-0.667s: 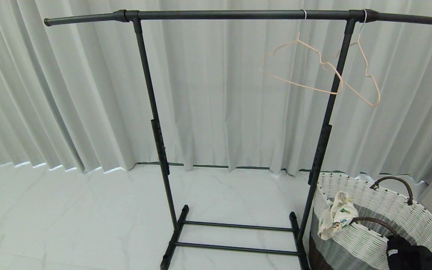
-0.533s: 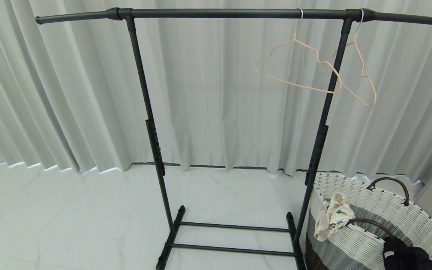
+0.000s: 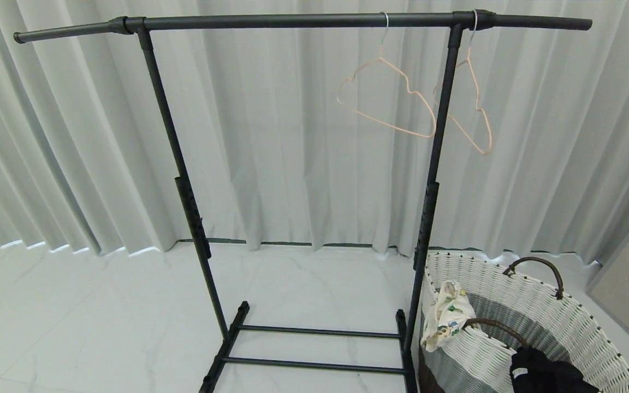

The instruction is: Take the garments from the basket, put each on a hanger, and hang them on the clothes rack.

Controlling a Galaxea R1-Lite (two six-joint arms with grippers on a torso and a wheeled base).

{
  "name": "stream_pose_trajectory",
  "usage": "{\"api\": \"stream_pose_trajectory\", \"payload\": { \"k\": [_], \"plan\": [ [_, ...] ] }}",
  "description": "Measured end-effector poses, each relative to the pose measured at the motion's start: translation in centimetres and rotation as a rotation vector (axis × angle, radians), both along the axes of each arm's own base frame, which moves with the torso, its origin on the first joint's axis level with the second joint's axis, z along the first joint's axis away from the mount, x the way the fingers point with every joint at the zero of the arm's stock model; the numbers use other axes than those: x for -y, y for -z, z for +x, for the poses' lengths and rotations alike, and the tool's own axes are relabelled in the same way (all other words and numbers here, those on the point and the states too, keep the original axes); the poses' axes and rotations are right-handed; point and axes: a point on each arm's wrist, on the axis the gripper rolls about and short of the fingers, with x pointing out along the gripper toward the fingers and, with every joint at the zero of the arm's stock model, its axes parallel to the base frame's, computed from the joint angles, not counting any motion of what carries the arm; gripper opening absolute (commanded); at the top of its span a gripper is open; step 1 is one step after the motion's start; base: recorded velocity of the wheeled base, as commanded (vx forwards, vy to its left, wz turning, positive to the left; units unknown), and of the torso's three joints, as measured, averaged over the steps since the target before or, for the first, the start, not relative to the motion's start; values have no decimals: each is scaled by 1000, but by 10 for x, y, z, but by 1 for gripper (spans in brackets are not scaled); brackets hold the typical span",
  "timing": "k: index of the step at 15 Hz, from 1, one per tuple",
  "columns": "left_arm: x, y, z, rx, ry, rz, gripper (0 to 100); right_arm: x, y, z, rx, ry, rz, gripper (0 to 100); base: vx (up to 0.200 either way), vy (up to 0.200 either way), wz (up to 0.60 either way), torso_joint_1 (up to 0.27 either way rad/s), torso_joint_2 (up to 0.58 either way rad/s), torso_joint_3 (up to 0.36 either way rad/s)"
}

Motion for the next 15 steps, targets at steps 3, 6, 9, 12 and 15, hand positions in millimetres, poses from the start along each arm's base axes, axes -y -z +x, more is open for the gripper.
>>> {"api": "stream_pose_trajectory", "payload": {
  "k": [3, 6, 9, 12, 15],
  "plan": [
    [0, 0, 0, -1, 0, 0, 100, 0, 0, 0, -1, 0, -5, 100, 133, 0, 0, -3, 6, 2],
    [0, 0, 0, 0, 0, -4, 100, 0, 0, 0, -1, -1, -14, 100, 0, 0, 0, 0, 0, 0],
    [0, 0, 0, 0, 0, -4, 100, 0, 0, 0, 0, -2, -19, 100, 0, 0, 0, 0, 0, 0],
    [0, 0, 0, 0, -1, -4, 100, 0, 0, 0, -1, -15, -36, 100, 0, 0, 0, 0, 0, 0],
    [0, 0, 0, 0, 0, -4, 100, -1, -1, 0, 3, -42, -47, 100, 0, 0, 0, 0, 0, 0]
  ]
}}
